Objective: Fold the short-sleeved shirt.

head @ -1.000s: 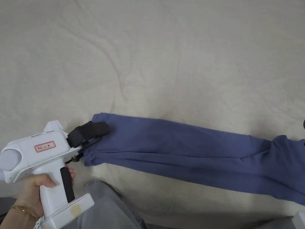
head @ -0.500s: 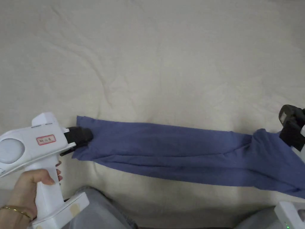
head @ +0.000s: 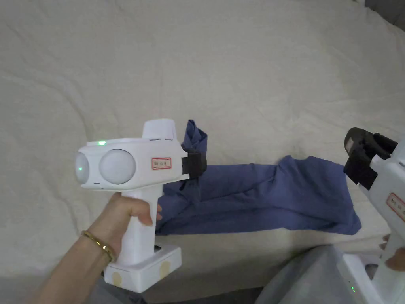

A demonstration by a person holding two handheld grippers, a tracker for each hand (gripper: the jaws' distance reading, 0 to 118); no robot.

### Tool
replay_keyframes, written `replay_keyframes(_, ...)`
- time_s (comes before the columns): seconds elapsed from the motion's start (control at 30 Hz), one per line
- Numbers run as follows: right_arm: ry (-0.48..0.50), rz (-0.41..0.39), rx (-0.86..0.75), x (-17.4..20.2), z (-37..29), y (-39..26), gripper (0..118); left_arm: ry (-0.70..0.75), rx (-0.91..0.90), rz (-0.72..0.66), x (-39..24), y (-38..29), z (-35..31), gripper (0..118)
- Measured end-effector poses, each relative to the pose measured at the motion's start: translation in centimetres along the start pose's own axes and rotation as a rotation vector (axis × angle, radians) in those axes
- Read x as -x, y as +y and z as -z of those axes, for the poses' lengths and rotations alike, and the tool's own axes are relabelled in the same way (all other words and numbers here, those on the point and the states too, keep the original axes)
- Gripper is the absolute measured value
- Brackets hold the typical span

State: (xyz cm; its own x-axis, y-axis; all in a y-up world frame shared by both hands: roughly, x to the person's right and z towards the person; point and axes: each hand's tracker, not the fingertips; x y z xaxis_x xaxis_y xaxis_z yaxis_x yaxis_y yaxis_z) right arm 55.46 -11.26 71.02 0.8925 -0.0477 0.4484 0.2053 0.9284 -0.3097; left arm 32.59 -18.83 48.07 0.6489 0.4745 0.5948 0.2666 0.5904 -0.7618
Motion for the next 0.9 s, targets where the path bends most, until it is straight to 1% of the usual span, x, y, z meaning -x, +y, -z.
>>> replay_keyframes(0.03, -0.012, 0.005, 0.001, -0.7, -0.3, -0.1, 1, 0.012, 0.04, -0.008, -0.5, -0.6, 2.1, 8)
replay_keyframes(0.07, -0.026, 0.011, 0.002, -0.9, -0.4, -0.2, 1, 0.033, 0.067, 0.008, -0.9, -1.3, 3.9, 12)
replay_keyframes(0.1, -0.034, 0.014, 0.004, -1.4, -0.6, -0.3, 1, 0.066, 0.09, 0.019, -1.4, -2.0, 5.3, 23)
replay_keyframes(0.13, -0.046, 0.019, 0.006, -1.9, -0.8, -0.4, 1, 0.104, 0.118, 0.026, -1.5, -2.6, 7.0, 41)
replay_keyframes(0.17, -0.059, 0.023, 0.008, -2.4, -1.0, -0.5, 1, 0.104, 0.151, 0.029, -1.7, -3.2, 8.0, 54)
replay_keyframes(0.2, -0.069, 0.028, 0.011, -2.8, -1.0, -0.6, 1, 0.083, 0.182, 0.024, -1.8, -3.6, 8.9, 61)
replay_keyframes(0.23, -0.077, 0.033, 0.014, -3.1, -1.0, -0.7, 1, 0.071, 0.211, 0.024, -2.0, -3.9, 9.4, 61)
replay_keyframes(0.27, -0.084, 0.036, 0.015, -3.4, -1.1, -0.7, 1, 0.058, 0.227, 0.031, -2.6, -3.9, 9.5, 75)
replay_keyframes(0.3, -0.089, 0.04, 0.016, -3.7, -1.1, -0.7, 1, 0.063, 0.211, 0.046, -3.0, -3.6, 9.2, 78)
replay_keyframes(0.37, -0.094, 0.048, 0.015, -4.0, -1.1, -0.8, 1, 0.04, 0.153, 0.061, -3.3, -2.4, 7.7, 78)
replay_keyframes(0.43, -0.091, 0.054, 0.013, -4.0, -1.0, -0.8, 1, 0.019, 0.036, 0.024, -3.4, -0.8, 5.3, 78)
replay_keyframes(0.47, -0.087, 0.056, 0.012, -4.0, -1.0, -0.8, 1, 0.026, -0.03, 0.011, -3.2, -0.2, 4.0, 72)
replay_keyframes(0.5, -0.082, 0.057, 0.012, -3.8, -1.0, -0.8, 1, 0.053, -0.087, 0.016, -3.1, 0.1, 3.0, 60)
replay_keyframes(0.53, -0.073, 0.057, 0.012, -3.7, -0.9, -0.8, 1, 0.114, -0.14, 0.051, -3.2, 0.4, 2.0, 44)
replay_keyframes(0.57, -0.062, 0.055, 0.012, -3.5, -0.8, -0.8, 1, 0.209, -0.16, 0.1, -3.1, 0.4, 1.4, 21)
replay_keyframes(0.6, -0.055, 0.051, 0.014, -3.4, -0.6, -0.9, 1, 0.297, -0.153, 0.151, -2.9, 0.1, 1.4, 8)
replay_keyframes(0.63, -0.047, 0.045, 0.015, -3.2, -0.5, -1.0, 1, 0.358, -0.127, 0.195, -2.5, -0.4, 1.6, 4)
replay_keyframes(0.67, -0.038, 0.041, 0.015, -3.1, -0.4, -1.0, 1, 0.374, -0.083, 0.222, -2.2, -1.0, 2.0, 2)
replay_keyframes(0.7, -0.031, 0.038, 0.015, -3.0, -0.3, -1.0, 1, 0.364, -0.033, 0.225, -1.7, -1.7, 2.4, 2)
replay_keyframes(0.77, -0.019, 0.034, 0.016, -2.4, -0.3, -1.1, 1, 0.329, 0.045, 0.173, -1.0, -3.5, 3.5, 2)
replay_keyframes(0.83, -0.011, 0.033, 0.016, -2.3, -0.3, -1.2, 1, 0.277, 0.102, 0.14, -1.0, -5.5, 4.7, 2)
replay_keyframes(0.9, -0.01, 0.03, 0.02, -2.3, -0.4, -1.3, 1, 0.219, 0.121, 0.131, -1.7, -7.1, 5.7, 2)
